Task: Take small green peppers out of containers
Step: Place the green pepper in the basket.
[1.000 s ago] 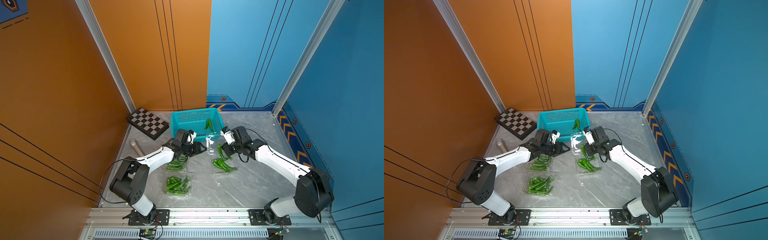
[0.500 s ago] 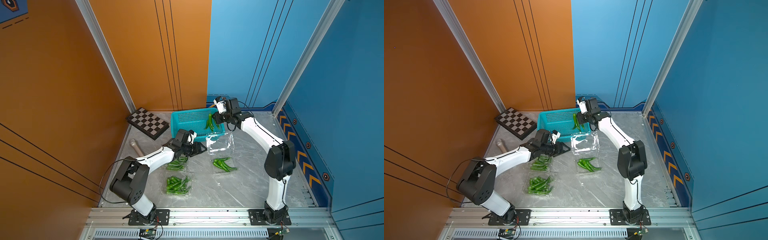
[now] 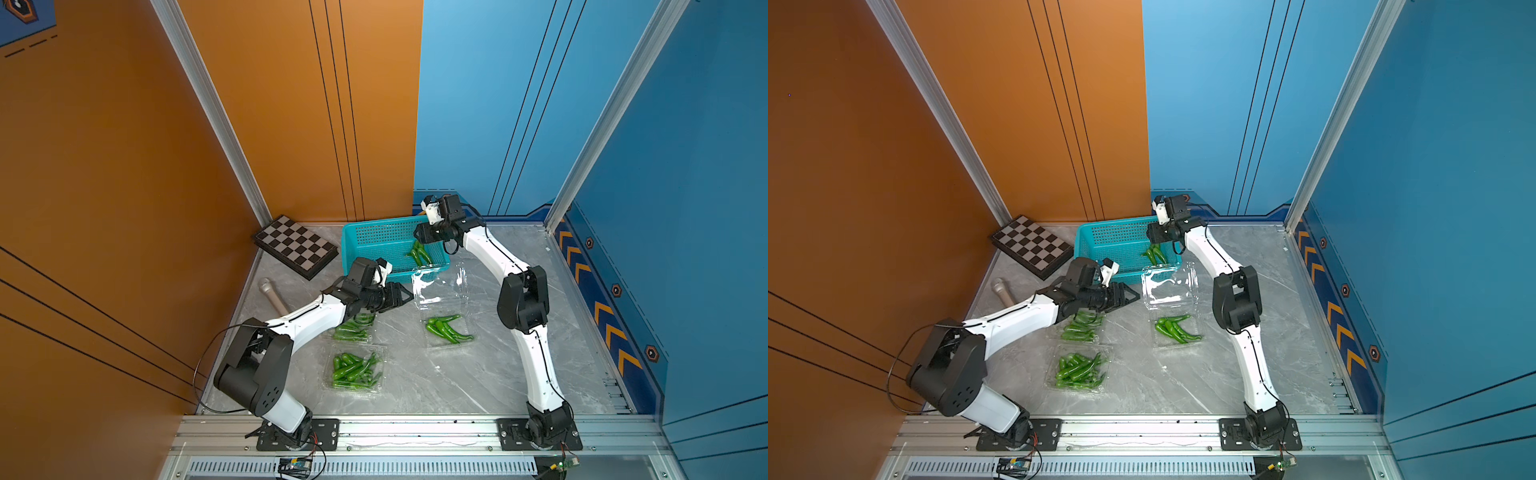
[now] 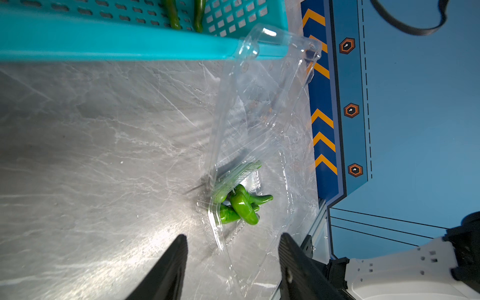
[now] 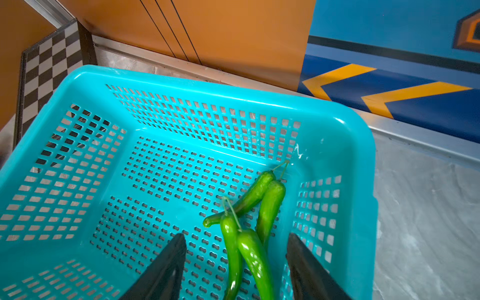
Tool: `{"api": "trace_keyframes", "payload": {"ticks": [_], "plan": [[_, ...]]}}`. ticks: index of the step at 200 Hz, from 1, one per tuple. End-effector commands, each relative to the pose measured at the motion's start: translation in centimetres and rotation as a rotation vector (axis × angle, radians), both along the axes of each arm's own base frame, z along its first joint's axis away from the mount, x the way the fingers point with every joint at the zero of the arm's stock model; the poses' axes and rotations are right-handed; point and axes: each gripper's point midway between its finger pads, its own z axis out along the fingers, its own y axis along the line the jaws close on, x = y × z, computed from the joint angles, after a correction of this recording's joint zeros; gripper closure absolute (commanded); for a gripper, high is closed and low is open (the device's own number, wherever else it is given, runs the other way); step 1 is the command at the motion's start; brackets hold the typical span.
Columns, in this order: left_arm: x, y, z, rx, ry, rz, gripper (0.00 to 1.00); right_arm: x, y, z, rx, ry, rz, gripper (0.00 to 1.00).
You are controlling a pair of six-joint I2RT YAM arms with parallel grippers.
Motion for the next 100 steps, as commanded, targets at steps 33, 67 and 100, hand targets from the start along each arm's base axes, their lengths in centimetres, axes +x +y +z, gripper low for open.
{"api": "trace_keyframes", "payload": {"ticks": [33, 67, 100], "plan": [[-0.1, 0.7, -0.4, 0.014, 0.001, 0.019, 0.41, -7.2, -2.8, 8.7, 0.009, -0.098, 0.009, 0.34], [0.3, 0.5, -0.6, 0.01, 0.007, 0.012, 0.41, -15.9, -5.5, 6.6, -0.019, -0.027, -0.022, 0.36], [0.7, 0.1, -0.6, 0.009, 0.006, 0.003, 0.41, -23.6, -7.1, 2.0, -0.063, 0.068, -0.023, 0.36]]}}
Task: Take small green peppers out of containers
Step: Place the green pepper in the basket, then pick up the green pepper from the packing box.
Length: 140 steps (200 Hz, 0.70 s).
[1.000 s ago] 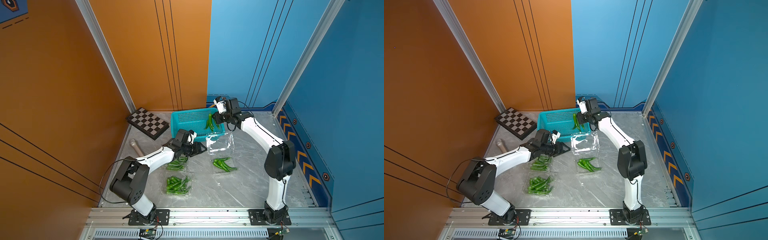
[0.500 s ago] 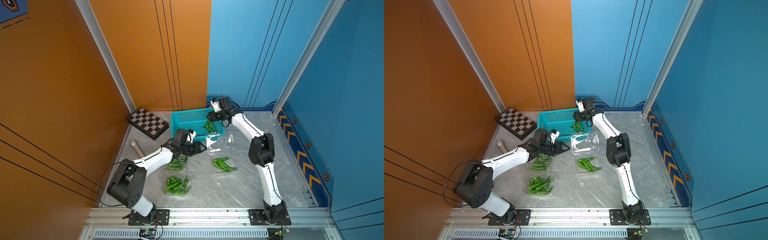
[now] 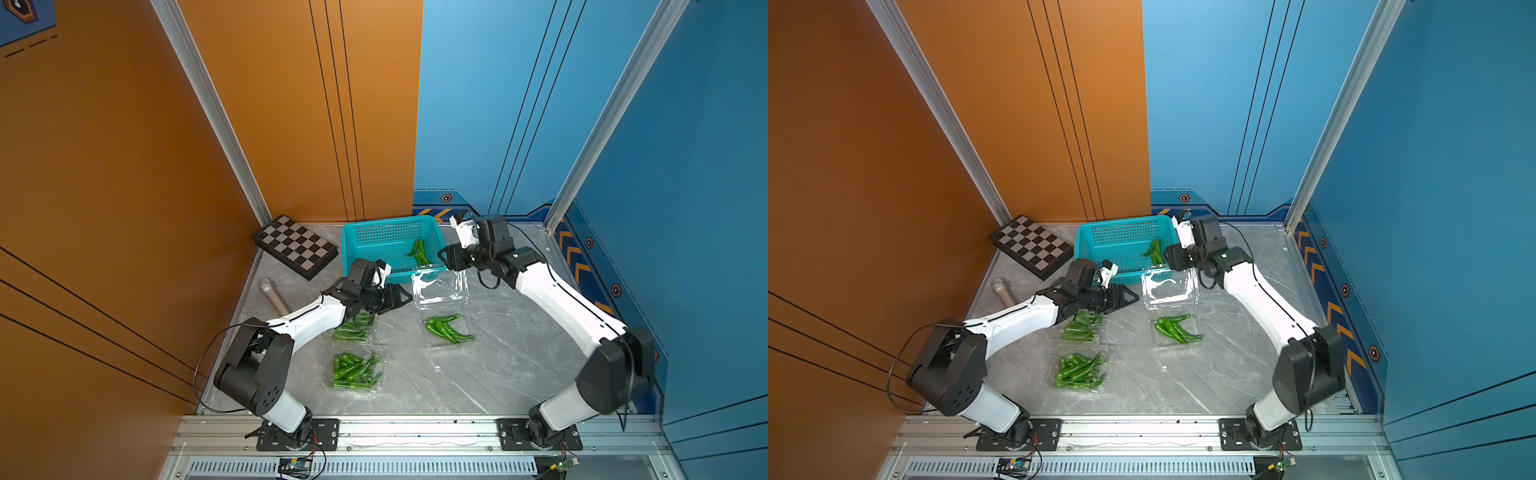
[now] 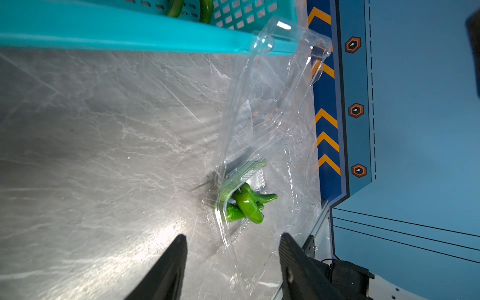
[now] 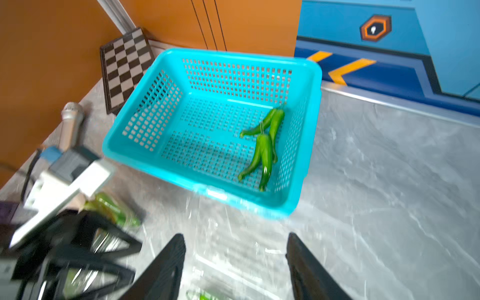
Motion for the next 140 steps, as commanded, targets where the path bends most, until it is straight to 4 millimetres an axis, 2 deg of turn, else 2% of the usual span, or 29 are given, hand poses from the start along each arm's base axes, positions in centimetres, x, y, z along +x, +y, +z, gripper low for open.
{"api": "trace_keyframes", "payload": {"ticks": [1, 29, 55, 85, 113, 140], "plan": [[0.6, -0.2, 0.1, 0.0, -0.007, -0.005, 0.41, -4.3, -1.2, -6.2, -0.075, 0.133, -0.029, 0.36], [0.6, -0.4, -0.2, 0.001, 0.001, -0.012, 0.41, -8.8, -1.8, -10.1, -0.121, 0.226, -0.019, 0.37], [0.6, -0.5, -0.3, 0.001, 0.001, -0.016, 0.41, -10.7, -2.3, -12.7, -0.168, 0.28, -0.018, 0.37], [0.6, -0.7, -0.4, 0.003, 0.002, -0.022, 0.41, -11.6, -1.9, -14.8, -0.198, 0.338, 0.013, 0.36], [0.3, -0.9, -0.5, 0.009, 0.002, -0.026, 0.41, -11.9, -0.7, -15.3, -0.185, 0.361, 0.062, 0.37], [0.2, -0.9, -0.7, 0.013, 0.005, -0.027, 0.41, -11.5, -0.5, -16.3, -0.226, 0.372, 0.058, 0.38]]}}
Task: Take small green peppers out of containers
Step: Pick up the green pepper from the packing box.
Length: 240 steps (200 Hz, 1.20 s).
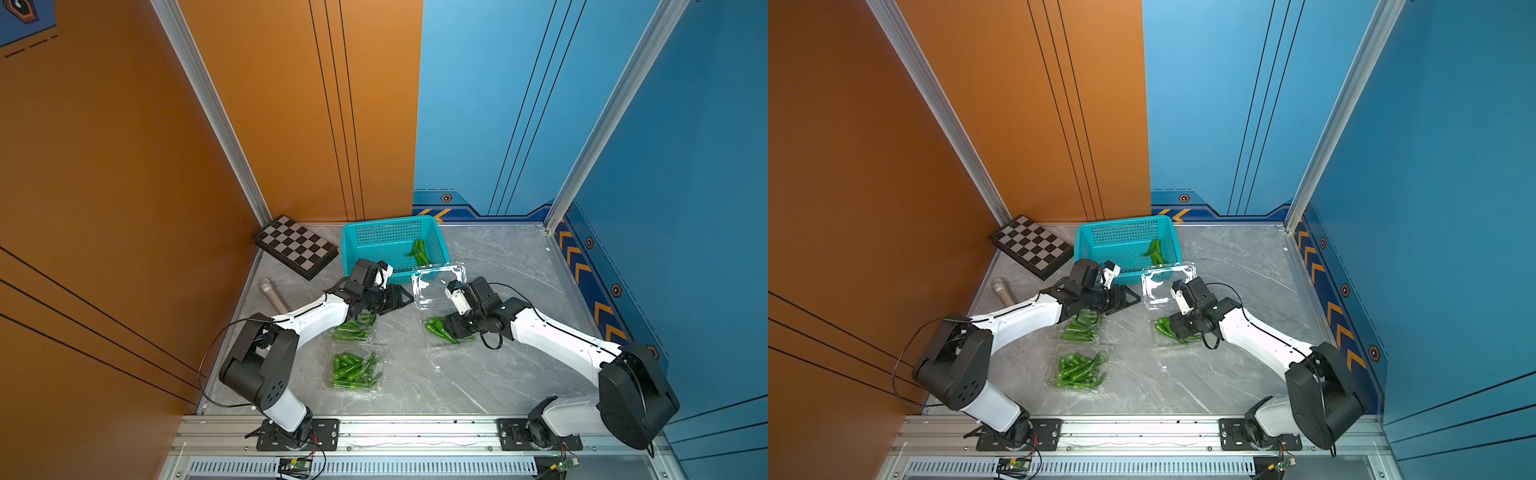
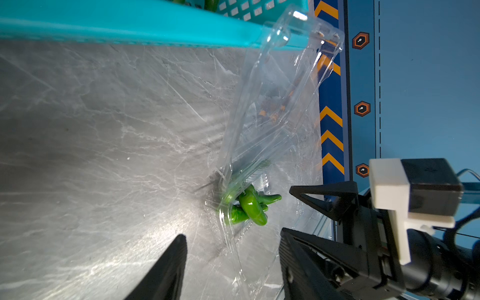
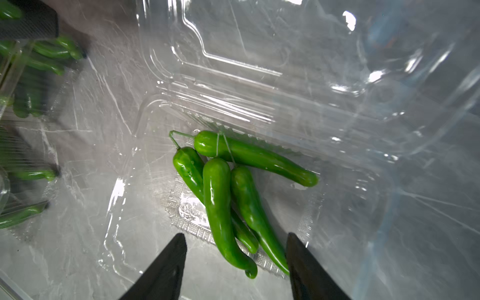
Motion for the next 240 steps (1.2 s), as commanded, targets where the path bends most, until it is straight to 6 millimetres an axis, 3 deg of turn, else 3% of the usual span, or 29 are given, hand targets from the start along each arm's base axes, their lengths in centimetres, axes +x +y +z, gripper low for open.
{"api": "trace_keyframes", "payload": {"ticks": [1, 143, 176, 203, 240], "plan": [[0.0, -0.5, -0.1, 0.005, -0.008, -0.018, 0.41, 0.4, 0.4, -0.7, -0.023, 0.014, -0.002, 0.38], [-0.1, -0.2, 0.0, 0.005, -0.012, -0.015, 0.41, 2.3, 2.1, -4.3, -0.027, 0.06, 0.016, 0.5], [-0.2, 0.0, -0.1, 0.007, -0.009, -0.012, 0.41, 2.6, 2.1, -4.6, -0.041, 0.056, 0.007, 0.66], [-0.1, 0.0, -0.1, 0.006, -0.009, -0.011, 0.41, 2.7, 2.0, -3.6, -0.027, 0.031, 0.003, 0.81], [0.0, -0.1, 0.0, 0.003, -0.011, -0.012, 0.41, 2.3, 1.6, -2.2, 0.001, 0.023, -0.004, 0.87]]}}
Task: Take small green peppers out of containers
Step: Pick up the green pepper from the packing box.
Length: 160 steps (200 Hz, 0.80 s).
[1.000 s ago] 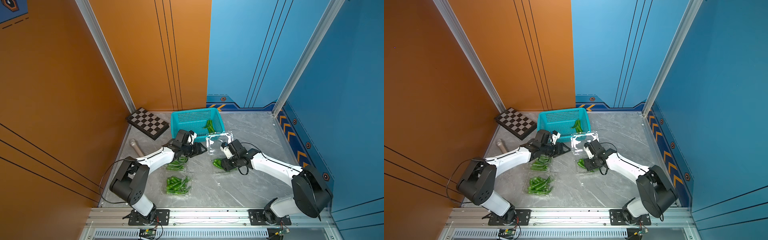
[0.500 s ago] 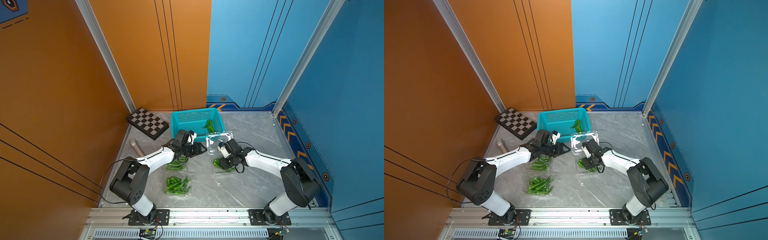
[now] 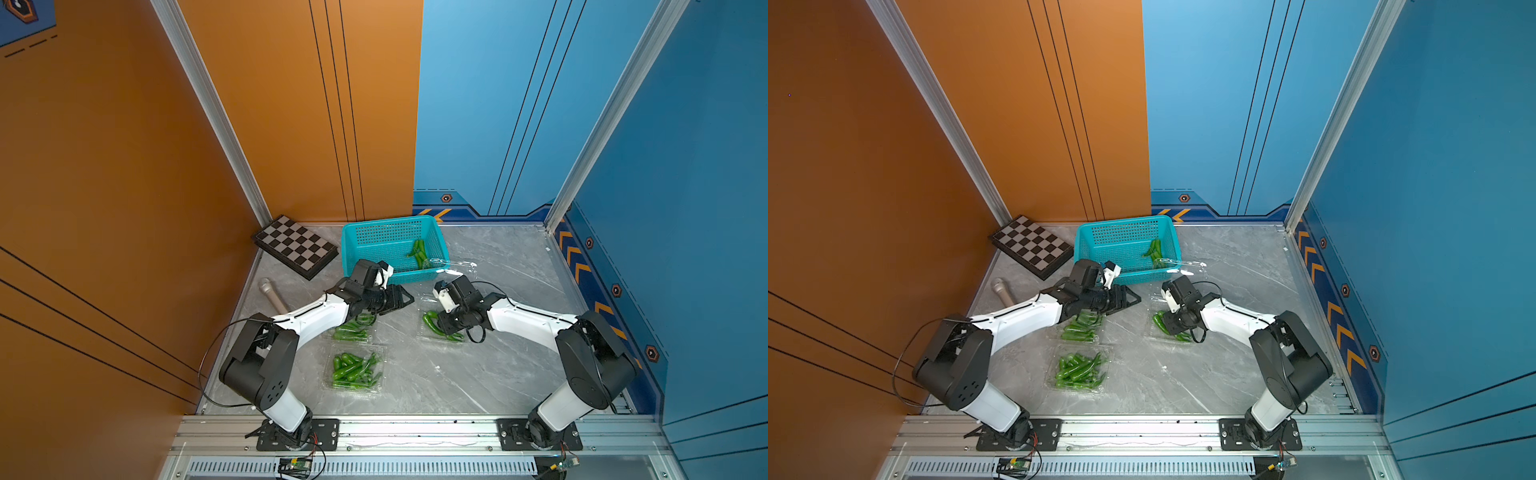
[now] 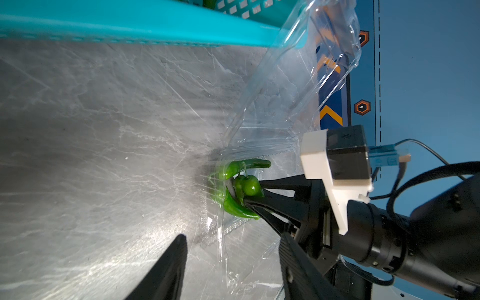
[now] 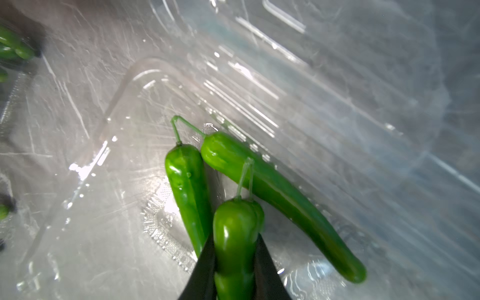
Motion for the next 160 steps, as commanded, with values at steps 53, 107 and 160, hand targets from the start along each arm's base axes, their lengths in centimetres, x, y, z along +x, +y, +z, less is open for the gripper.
{"api": "trace_keyframes", "payload": {"ticks": [53, 107, 160], "plan": [[0.2, 0.1, 0.0, 0.002, -0.011, -0.005, 0.41, -0.8, -1.5, 4.9, 0.104, -0.053, -0.027, 0.89], [0.3, 0.2, 0.0, 0.002, -0.01, -0.001, 0.42, 1.9, -1.3, 11.7, 0.2, -0.214, -0.018, 0.88], [0.1, 0.5, -0.1, 0.002, -0.007, 0.003, 0.42, 9.4, 1.2, 21.8, 0.315, -0.403, 0.032, 0.87]]}}
